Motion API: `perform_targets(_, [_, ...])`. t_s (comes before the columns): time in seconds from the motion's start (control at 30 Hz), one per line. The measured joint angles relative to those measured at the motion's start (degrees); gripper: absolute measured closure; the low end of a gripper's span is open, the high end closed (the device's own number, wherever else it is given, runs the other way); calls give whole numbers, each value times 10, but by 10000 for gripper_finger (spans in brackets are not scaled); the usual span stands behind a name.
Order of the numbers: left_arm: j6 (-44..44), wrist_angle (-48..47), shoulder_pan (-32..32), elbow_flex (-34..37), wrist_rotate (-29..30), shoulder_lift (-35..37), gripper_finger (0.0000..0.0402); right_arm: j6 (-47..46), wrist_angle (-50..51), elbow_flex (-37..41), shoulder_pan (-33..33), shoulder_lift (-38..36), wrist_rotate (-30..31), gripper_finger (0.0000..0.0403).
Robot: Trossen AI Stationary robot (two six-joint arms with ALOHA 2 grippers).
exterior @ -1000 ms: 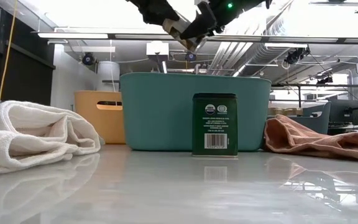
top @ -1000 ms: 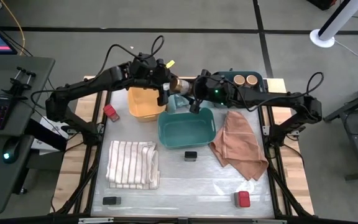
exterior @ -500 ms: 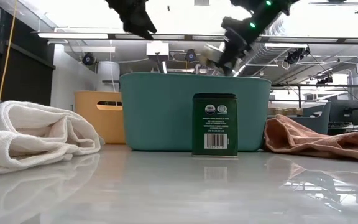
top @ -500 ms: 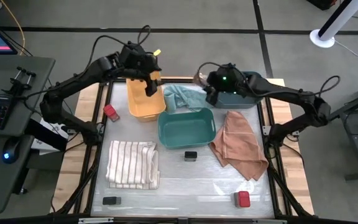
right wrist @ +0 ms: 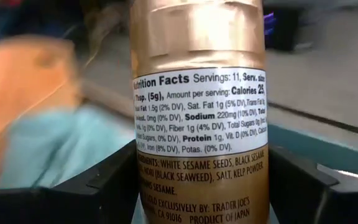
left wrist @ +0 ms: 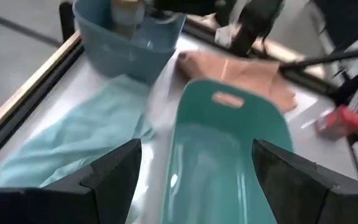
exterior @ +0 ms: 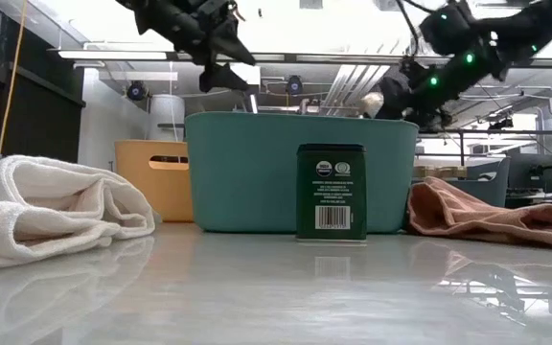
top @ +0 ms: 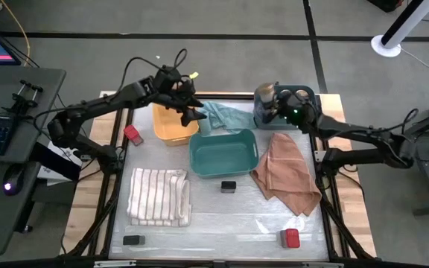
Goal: Sort spices by type
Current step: Put the gold seasoning bottle into the blue bin
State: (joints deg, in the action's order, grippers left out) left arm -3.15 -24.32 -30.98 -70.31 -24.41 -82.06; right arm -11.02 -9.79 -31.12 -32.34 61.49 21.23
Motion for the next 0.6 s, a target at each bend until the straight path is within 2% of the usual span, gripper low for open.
perform_targets(0.1, [-29, 70, 7, 21, -3, 0, 112, -79, -84, 50, -9, 20, 69, 126])
perform_targets(0.23, [-65, 141, 10, 37, -4, 0, 112, -131, -148, 80, -12, 68, 111, 126])
perform_targets(0.43, [-74, 155, 10, 38, -4, 9, 112, -135, -199, 71, -1, 148, 136, 126])
perform_targets(0.6, [-85, 155, -3, 37, -5, 66, 112, -167, -209, 62, -2, 205, 182, 126])
